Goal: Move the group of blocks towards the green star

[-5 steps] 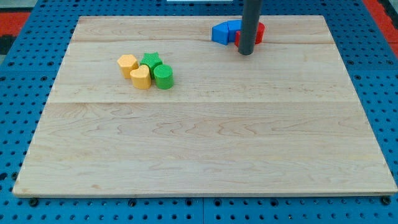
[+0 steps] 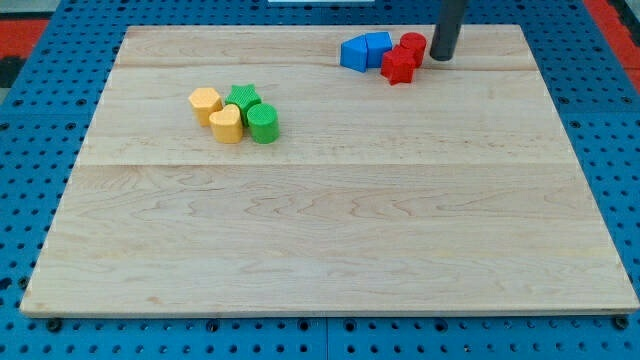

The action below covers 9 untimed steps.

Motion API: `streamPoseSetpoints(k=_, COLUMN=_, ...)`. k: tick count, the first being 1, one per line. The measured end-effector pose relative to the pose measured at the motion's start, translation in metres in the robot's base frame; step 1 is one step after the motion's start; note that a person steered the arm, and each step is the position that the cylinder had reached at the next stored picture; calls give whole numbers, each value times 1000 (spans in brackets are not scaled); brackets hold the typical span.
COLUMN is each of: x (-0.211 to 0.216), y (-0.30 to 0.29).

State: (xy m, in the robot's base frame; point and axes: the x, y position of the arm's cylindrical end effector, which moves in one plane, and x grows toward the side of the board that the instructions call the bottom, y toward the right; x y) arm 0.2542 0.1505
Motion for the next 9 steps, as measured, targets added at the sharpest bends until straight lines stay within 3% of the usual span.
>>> streamPoseSetpoints(k=1, x=-4, y=-42)
streamPoseSetpoints(k=4, x=-48, y=7)
streamPoseSetpoints(k=5, x=-61, y=-43)
streamPoseSetpoints(k=7, x=-12, y=-80)
streamPoseSetpoints(k=9, x=-8, y=-55)
